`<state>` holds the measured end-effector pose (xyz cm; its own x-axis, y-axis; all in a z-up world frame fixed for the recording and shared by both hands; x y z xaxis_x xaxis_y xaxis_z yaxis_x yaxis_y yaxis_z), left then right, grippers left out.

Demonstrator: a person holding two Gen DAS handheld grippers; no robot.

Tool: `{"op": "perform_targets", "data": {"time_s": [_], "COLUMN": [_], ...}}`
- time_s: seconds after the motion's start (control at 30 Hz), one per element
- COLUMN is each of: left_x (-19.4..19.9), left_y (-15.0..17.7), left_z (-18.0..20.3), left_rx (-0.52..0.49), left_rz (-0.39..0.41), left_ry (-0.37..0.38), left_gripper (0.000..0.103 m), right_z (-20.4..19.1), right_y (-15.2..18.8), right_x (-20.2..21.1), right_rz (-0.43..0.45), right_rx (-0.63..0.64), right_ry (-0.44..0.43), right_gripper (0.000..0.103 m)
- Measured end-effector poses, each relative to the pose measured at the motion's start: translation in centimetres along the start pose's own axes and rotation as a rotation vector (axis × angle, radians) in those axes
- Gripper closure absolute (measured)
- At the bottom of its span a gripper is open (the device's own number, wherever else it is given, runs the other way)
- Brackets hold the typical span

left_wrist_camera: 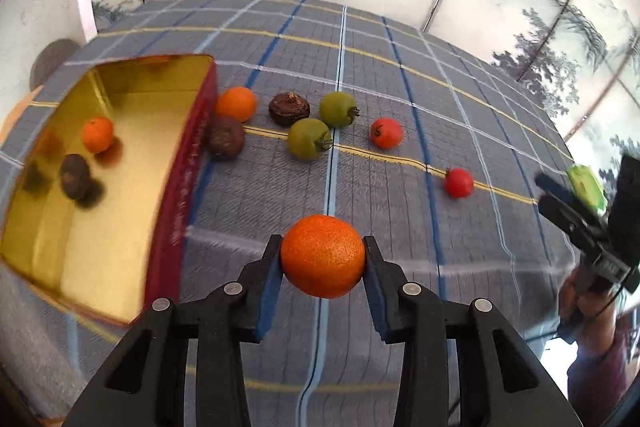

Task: Organize fruits
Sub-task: 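Lift the orange with the left gripper while the right gripper grasps a green fruit, then carry the orange into the tin and release it while the right gripper holds the green fruit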

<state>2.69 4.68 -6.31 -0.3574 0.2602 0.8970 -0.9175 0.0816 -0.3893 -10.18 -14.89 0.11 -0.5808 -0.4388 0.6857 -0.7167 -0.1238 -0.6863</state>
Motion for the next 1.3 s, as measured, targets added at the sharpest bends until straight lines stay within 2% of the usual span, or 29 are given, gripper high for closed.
{"op": "perform_targets", "data": {"time_s": [0.1,0.17,0.23,0.3,0.47,0.77,0.8,0.83,0.9,1.3], "left_x": [1.9,3.0,3.9,4.9,6.5,7.4,7.4,7.5,7.5,7.2], "left_y": [1.0,1.4,1.7,2.0,2.5,3.1,3.1,3.2,3.1,2.4], "left_z": [-0.6,-1.1,-1.7,-2.5,-4.1,-7.0,-7.3,-7.5,-8.0,-11.2], "left_rx": [0.003,0.009,0.021,0.033,0.059,0.124,0.128,0.131,0.138,0.177], "left_rz": [0.029,0.045,0.059,0.074,0.099,0.12,0.123,0.124,0.125,0.157], "left_ry": [-0.006,-0.003,-0.004,0.003,0.004,0.011,0.009,0.005,-0.003,-0.066], "left_gripper": [0.064,0.064,0.064,0.064,0.063,0.063,0.063,0.063,0.063,0.063], "right_z": [-4.9,-8.1,-10.8,-12.2,-13.4,-14.3,-14.4,-14.6,-14.7,-14.3], "right_y": [-2.1,-3.5,-4.5,-5.4,-6.6,-8.1,-8.1,-8.1,-8.2,-4.6], "right_x": [-1.4,-3.6,-6.8,-9.8,-14.6,-19.1,-19.6,-19.8,-19.9,-15.8], "right_rz": [-0.028,-0.072,-0.125,-0.174,-0.243,-0.308,-0.317,-0.312,-0.318,-0.264], "right_rx": [0.12,0.19,0.255,0.271,0.261,0.258,0.262,0.271,0.273,0.193], "right_ry": [-0.07,-0.118,-0.123,-0.131,-0.099,-0.024,-0.014,0.006,0.026,0.012], "right_gripper": [0.018,0.018,0.023,0.039,0.044,0.044,0.051,0.053,0.069,0.069]}}
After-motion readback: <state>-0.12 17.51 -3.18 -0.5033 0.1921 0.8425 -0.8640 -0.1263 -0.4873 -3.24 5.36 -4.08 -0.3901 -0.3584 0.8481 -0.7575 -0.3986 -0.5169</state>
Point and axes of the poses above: each gripper's, at about its wrist camera, not at the fingertips, and x roughly against the way its jaws point, z to its right, y to its underside, the point moved 1 cm from there along -x, roughly the way its jaws point, and after that the axes turned 10 degrees about -z, right-handed, at the moved point
